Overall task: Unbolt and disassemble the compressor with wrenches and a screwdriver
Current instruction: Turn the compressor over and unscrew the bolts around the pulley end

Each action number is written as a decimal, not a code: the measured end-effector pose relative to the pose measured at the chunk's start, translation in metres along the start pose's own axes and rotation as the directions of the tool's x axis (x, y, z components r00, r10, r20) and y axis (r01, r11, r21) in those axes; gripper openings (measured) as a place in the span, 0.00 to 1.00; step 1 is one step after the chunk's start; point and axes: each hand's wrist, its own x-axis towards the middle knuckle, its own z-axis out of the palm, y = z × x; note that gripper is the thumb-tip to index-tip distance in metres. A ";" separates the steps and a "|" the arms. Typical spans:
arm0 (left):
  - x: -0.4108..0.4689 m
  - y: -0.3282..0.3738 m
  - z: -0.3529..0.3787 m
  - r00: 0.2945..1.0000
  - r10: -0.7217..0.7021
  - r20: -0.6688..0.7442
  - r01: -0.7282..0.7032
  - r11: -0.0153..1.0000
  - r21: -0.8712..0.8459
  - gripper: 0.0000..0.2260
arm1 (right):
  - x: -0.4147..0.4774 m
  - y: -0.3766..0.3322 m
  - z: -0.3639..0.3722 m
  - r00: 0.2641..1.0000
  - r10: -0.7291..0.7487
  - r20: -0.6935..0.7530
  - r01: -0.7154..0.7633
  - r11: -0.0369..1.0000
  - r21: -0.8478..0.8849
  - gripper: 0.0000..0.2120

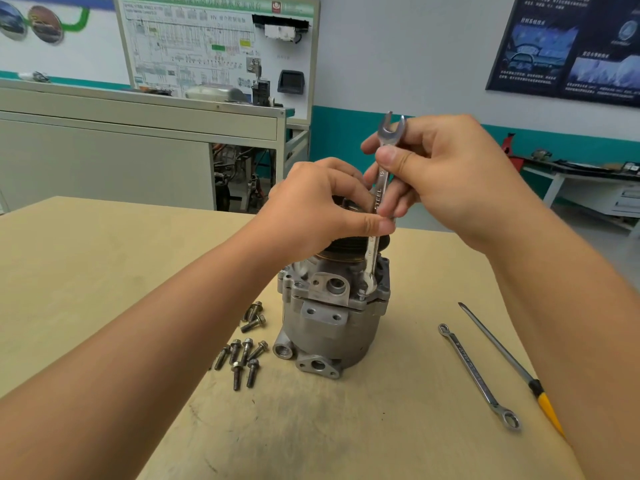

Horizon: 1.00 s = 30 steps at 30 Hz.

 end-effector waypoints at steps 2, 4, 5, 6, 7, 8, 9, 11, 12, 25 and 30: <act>-0.002 -0.004 -0.001 1.000 -0.006 0.002 0.007 0.999 -0.049 0.09 | 0.000 -0.002 0.004 1.000 -0.014 0.021 0.013 0.999 0.041 0.09; -0.004 -0.006 -0.001 0.999 0.011 0.045 -0.006 0.994 -0.110 0.05 | -0.001 -0.003 0.006 0.999 -0.021 0.042 0.017 0.995 0.103 0.10; -0.005 -0.005 -0.001 0.997 0.022 0.069 -0.012 0.990 -0.139 0.03 | -0.001 -0.003 0.006 0.999 -0.026 0.048 0.020 0.992 0.123 0.10; -0.006 -0.004 -0.001 0.996 0.029 0.089 -0.015 0.988 -0.156 0.02 | -0.002 -0.002 0.007 0.998 -0.033 0.056 0.024 0.989 0.142 0.10; -0.007 -0.002 -0.001 0.994 0.035 0.105 -0.018 0.987 -0.157 0.02 | -0.003 -0.001 0.007 0.997 -0.039 0.069 0.027 0.985 0.168 0.09; -0.007 -0.001 -0.001 0.993 0.037 0.115 -0.020 0.990 -0.141 0.02 | -0.004 0.000 0.007 0.995 -0.044 0.088 0.026 0.981 0.193 0.08; -0.007 0.001 -0.001 0.992 0.033 0.122 -0.018 0.992 -0.123 0.03 | -0.006 0.000 0.006 0.994 -0.045 0.104 0.024 0.979 0.202 0.06; -0.007 0.003 -0.002 0.992 0.019 0.123 -0.006 0.995 -0.102 0.06 | -0.009 0.001 0.005 0.994 -0.053 0.095 0.037 0.986 0.163 0.06; -0.007 0.004 -0.002 0.994 0.019 0.111 -0.009 0.996 -0.093 0.08 | -0.010 0.002 0.005 0.995 -0.061 0.074 0.051 0.990 0.134 0.06; -0.004 0.004 0.000 0.994 0.039 0.100 -0.046 0.997 0.067 0.11 | -0.009 0.005 0.007 0.998 0.045 -0.033 -0.040 0.991 0.131 0.11; -0.004 0.006 -0.001 0.995 0.030 0.091 -0.034 0.998 0.048 0.07 | -0.009 0.007 0.008 0.999 -0.002 -0.041 0.001 0.999 -0.034 0.09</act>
